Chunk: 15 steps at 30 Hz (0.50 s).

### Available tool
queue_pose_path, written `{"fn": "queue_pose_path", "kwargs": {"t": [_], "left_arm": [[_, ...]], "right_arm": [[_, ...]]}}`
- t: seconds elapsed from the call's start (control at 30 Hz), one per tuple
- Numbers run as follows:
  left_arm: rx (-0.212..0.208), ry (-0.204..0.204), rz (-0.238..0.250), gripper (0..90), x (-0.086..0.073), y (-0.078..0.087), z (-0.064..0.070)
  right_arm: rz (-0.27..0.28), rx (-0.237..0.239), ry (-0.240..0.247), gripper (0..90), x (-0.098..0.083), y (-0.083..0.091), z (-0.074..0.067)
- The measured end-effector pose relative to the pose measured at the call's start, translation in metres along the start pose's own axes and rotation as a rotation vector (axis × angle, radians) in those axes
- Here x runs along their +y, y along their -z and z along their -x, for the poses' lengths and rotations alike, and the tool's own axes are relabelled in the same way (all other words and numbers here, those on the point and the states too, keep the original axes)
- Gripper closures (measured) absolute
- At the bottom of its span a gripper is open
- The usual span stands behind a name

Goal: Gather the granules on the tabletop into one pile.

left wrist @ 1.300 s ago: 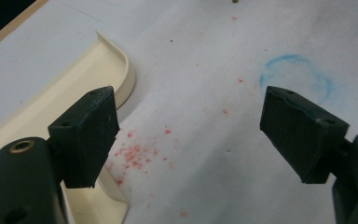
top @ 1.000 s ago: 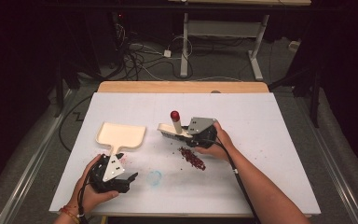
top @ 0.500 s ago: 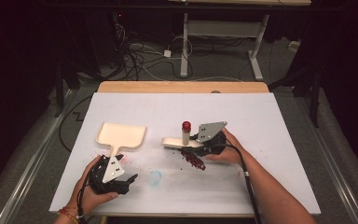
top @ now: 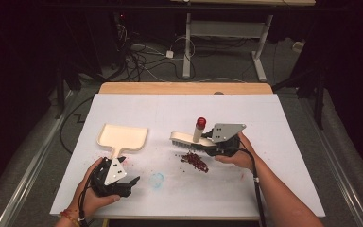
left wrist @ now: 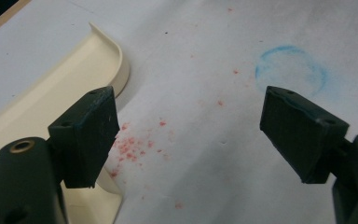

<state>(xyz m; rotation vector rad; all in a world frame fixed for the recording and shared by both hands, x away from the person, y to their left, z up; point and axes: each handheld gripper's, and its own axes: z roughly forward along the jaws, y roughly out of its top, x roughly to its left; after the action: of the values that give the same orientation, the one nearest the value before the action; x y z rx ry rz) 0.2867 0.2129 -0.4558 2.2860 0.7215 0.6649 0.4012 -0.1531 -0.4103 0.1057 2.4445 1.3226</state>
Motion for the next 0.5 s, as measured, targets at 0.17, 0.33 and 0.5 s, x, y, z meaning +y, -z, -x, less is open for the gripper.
{"fn": "queue_pose_path", "kwargs": {"t": [0.17,0.33,0.5], "left_arm": [[0.005,0.003,0.003,18.8,0.000,0.001,0.000],[0.039,0.019,0.026,18.7,-0.001,0.008,-0.004],[0.061,0.060,0.060,18.7,-0.002,0.015,-0.010]], "right_arm": [[0.043,0.002,-0.020,67.1,0.010,0.019,-0.018],[0.049,0.069,-0.095,67.1,0.014,0.028,-0.051],[-0.022,0.142,-0.134,67.1,0.012,0.019,-0.073]]}}
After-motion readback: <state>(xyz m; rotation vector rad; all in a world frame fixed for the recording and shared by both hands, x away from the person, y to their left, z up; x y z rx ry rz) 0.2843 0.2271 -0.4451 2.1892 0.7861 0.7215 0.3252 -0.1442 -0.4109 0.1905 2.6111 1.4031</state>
